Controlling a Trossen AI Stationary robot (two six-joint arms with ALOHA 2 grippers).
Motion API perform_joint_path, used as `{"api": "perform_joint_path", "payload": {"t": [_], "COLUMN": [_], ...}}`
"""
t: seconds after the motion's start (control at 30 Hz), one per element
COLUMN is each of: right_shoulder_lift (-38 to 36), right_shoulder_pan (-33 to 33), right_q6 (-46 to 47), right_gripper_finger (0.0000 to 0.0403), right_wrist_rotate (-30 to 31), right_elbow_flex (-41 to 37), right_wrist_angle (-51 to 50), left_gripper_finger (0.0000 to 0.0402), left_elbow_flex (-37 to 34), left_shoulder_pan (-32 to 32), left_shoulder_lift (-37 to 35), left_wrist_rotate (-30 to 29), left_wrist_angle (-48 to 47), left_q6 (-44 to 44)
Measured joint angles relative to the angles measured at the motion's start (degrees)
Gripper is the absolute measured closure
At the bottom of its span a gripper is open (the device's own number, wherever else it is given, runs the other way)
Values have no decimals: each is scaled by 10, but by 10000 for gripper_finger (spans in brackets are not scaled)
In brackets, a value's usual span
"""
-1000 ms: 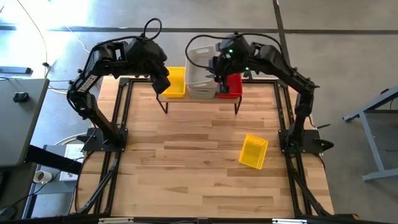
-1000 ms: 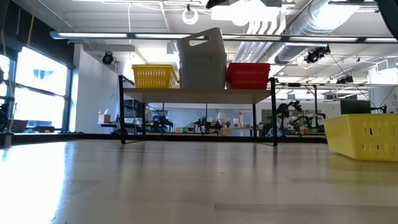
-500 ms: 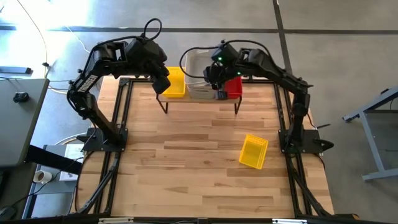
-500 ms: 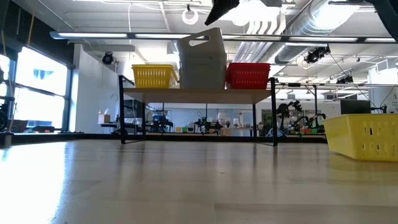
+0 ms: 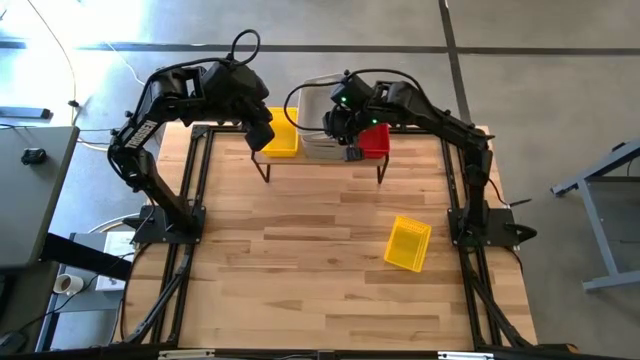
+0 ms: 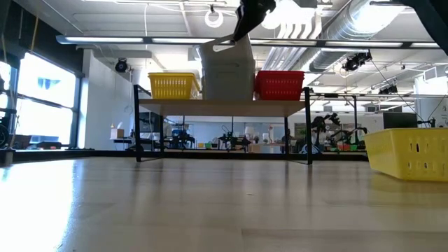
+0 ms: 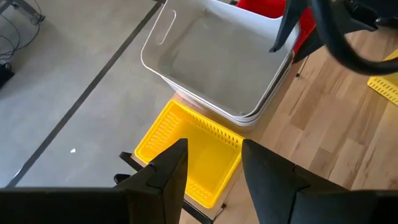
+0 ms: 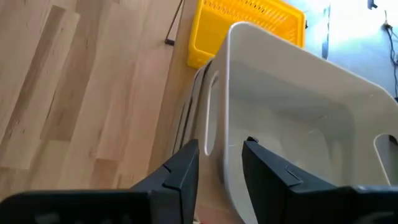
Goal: Stack baskets on shelf by color
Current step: Stack the gray bin on top of the gray bins on the shelf, then stack the yellow bin on top of the yellow bins on the shelf
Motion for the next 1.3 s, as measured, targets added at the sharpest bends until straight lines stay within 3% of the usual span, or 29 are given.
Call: {"api": "perform_joint_path", "payload": {"t": [0.13,0.37,0.5,0.87,1.3], "right_shoulder_lift": [0,0,0,0,-3], "right_shoulder_pan": [0,0,0,0,1], "right_q6": [0,0,5,25,64], "right_gripper_finger": [313,384,400,392,293], "right_wrist_rotate": [4,16,17,24,45], "right_elbow_flex": [0,0,0,0,17], "right_wrist_angle": [-3,-9,-10,-17,-42], "left_gripper_finger": [259,259,259,259,259], "left_elbow_flex": [0,0,0,0,0], "left_shoulder_pan": [0,0,0,0,0], "left_shoulder_lift": [0,0,0,0,0], "left_wrist_rotate": [0,0,0,-2,-1], "left_wrist_angle": [0,0,0,0,0], "left_q6": [0,0,0,0,11]}}
